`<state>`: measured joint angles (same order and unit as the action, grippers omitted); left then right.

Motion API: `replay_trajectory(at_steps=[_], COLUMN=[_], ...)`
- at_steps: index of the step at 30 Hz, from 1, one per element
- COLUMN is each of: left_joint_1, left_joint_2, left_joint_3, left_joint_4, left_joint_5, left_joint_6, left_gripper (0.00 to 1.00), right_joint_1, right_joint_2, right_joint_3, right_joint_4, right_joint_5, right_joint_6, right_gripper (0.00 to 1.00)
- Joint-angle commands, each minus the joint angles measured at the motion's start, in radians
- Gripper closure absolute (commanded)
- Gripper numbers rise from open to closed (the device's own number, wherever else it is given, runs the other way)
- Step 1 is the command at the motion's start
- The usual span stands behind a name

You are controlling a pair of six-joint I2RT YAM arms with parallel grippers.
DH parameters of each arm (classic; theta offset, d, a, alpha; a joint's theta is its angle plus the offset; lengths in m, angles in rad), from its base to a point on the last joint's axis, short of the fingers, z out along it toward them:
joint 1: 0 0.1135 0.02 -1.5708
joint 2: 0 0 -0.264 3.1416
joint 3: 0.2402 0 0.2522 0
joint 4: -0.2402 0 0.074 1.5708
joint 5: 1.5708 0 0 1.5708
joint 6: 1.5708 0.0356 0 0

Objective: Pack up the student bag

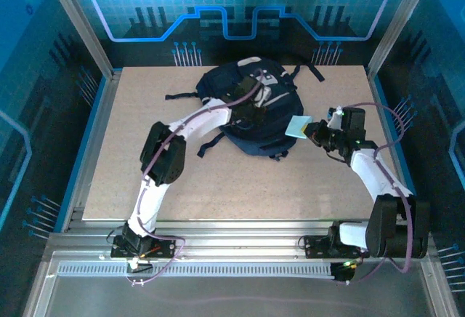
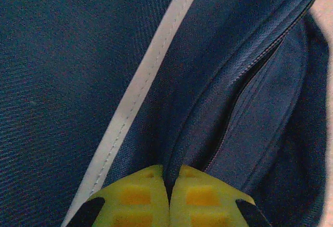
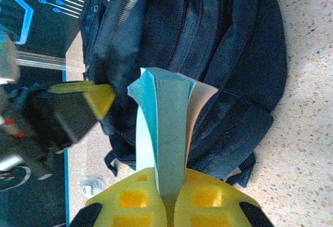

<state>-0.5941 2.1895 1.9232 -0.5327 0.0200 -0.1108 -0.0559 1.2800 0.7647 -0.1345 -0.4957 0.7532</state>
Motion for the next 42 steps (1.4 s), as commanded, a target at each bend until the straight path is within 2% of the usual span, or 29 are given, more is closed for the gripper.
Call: replay_trajectory(at_steps=[1,5,10,17,20,24,26,29,31,33,38,42], left_joint_1=[0.040,0.045,0.046,0.045,0.045,0.046,0.045,0.051,0.057,0.067,0.076,0.076], left_joint_2=[-0.086,-0.092,-0.087,-0.102,-0.116,-0.135,-0.143,-0.152,-0.155,-0.157,-0.160,-0.155], left_joint_3=[0.039,0.056,0.072,0.059,0.034,0.005,-0.009,-0.027,-0.038,-0.048,-0.058,-0.053], left_joint_4=[-0.023,-0.031,-0.030,-0.007,0.023,0.051,0.057,0.065,0.075,0.093,0.153,0.171], left_joint_5=[0.114,0.165,0.179,0.180,0.184,0.173,0.158,0.140,0.131,0.126,0.140,0.195], left_joint_6=[-0.097,-0.121,-0.134,-0.168,-0.190,-0.210,-0.214,-0.228,-0.244,-0.262,-0.287,-0.304], left_gripper=[1.00,1.00,1.00,1.00,1.00,1.00,1.00,1.00,1.00,1.00,1.00,1.00], right_joint_1=[0.029,0.068,0.167,0.266,0.298,0.328,0.333,0.329,0.318,0.320,0.351,0.358], right_joint_2=[0.033,0.077,0.170,0.406,0.519,0.632,0.646,0.639,0.615,0.564,0.482,0.512], right_joint_3=[0.039,0.061,0.107,0.257,0.332,0.413,0.405,0.406,0.398,0.351,0.231,0.266], right_joint_4=[0.077,0.147,0.259,0.386,0.456,0.457,0.487,0.414,0.323,0.251,0.280,0.308], right_joint_5=[0.014,0.036,0.142,0.233,0.234,0.240,0.245,0.246,0.227,0.260,0.355,0.378], right_joint_6=[0.046,0.102,0.183,0.292,0.342,0.438,0.469,0.473,0.468,0.478,0.549,0.558], right_gripper=[1.00,1.00,1.00,1.00,1.00,1.00,0.96,0.90,0.93,1.00,1.00,1.00])
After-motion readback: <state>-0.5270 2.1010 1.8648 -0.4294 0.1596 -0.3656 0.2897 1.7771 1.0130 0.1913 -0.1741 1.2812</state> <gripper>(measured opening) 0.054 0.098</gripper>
